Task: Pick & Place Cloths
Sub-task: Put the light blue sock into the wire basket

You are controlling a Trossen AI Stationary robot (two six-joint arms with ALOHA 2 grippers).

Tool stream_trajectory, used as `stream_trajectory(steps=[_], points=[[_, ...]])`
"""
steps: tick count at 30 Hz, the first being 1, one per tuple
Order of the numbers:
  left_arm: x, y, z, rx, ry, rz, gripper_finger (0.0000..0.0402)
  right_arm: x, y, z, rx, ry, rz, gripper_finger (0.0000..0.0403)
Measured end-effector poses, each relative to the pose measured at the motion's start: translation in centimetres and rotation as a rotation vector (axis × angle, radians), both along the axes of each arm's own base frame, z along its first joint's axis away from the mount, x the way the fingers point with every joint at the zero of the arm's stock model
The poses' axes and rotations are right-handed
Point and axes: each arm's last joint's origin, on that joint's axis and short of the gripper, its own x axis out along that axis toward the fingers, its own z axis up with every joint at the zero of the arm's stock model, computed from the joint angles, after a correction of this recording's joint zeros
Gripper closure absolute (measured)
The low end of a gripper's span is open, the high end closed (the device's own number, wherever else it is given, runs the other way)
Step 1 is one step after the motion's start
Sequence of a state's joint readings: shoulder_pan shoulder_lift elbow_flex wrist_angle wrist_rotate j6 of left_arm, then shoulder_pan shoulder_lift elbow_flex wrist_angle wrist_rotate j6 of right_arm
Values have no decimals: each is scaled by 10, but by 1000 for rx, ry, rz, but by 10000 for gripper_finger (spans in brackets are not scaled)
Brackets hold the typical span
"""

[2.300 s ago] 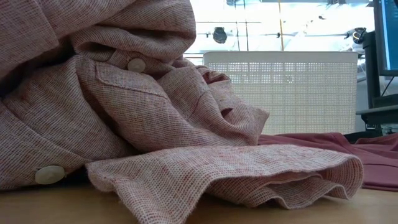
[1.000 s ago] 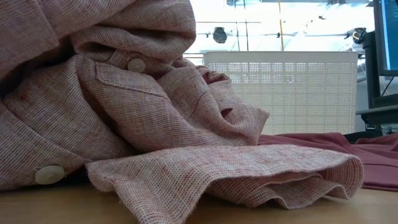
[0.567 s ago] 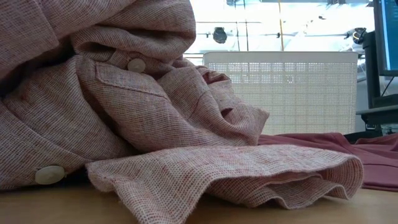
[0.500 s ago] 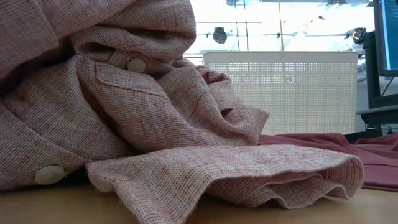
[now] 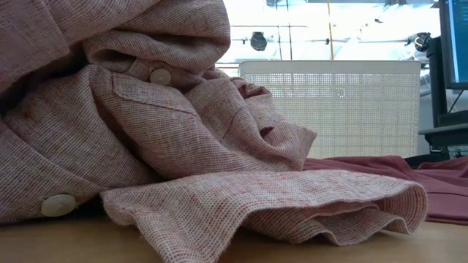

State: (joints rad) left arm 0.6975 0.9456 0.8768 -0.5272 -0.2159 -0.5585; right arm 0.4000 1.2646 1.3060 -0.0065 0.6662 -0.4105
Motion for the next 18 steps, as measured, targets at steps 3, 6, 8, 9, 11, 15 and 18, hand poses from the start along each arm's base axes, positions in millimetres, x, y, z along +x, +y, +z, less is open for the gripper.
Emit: stream_trajectory(steps=[3, 6, 8, 9, 11, 15, 18], points=[[2, 10, -7, -29, 28, 9, 401, -10, 0, 1, 155, 26, 164, 350], [4, 21, -16, -61, 68, 14, 401, -20, 1, 2, 278, 63, 320, 354], [6, 27, -22, -90, 79, 19, 401, -24, 3, 2, 353, 92, 401, 355], [7, 31, -25, -112, 80, 24, 401, -25, 3, 2, 384, 107, 431, 356], [8, 36, -31, -154, 74, 40, 401, -27, 4, 1, 438, 135, 469, 355], [10, 46, -41, -226, 60, 69, 401, -29, 4, -4, 487, 197, 486, 356], [11, 50, -46, -266, 47, 91, 401, -29, 4, -8, 500, 234, 472, 356]])
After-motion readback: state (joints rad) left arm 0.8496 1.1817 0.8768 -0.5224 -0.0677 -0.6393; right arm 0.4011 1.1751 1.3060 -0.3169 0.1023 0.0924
